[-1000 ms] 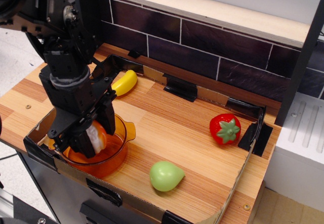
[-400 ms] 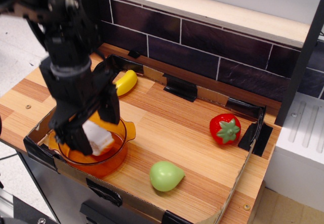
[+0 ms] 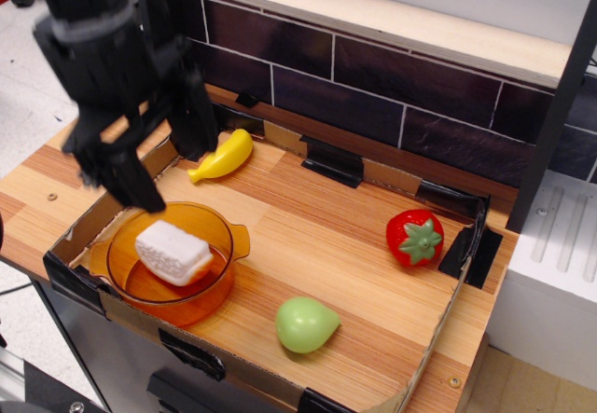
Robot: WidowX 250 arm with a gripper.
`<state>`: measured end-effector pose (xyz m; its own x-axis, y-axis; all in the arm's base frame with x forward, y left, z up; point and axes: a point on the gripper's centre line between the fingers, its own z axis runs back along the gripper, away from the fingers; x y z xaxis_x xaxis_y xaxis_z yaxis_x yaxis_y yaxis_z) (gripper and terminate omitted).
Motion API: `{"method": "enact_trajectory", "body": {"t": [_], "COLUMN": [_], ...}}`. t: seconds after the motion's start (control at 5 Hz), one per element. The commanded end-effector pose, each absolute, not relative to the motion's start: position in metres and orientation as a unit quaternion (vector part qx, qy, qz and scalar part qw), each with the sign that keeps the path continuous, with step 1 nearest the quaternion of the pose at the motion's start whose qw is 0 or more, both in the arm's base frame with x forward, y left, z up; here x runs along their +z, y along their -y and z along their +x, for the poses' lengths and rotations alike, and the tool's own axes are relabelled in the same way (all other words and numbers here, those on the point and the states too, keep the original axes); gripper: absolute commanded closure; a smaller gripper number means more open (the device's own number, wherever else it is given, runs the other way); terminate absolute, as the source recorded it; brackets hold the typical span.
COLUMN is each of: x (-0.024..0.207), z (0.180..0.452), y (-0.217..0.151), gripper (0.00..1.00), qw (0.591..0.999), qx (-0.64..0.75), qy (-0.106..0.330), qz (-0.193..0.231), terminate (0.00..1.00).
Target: Put sushi in pot
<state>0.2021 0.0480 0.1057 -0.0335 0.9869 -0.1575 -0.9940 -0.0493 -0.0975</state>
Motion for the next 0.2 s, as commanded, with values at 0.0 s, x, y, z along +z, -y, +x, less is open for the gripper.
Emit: {"method": "enact_trajectory", "body": {"t": [0.0], "x": [0.1172], "z": [0.2151], "y": [-0.0516], "gripper": [0.00], "qw": [0.689], "qx": [0.718], "qy": [-0.004], "qz": [-0.100], "terminate": [1.00]}}
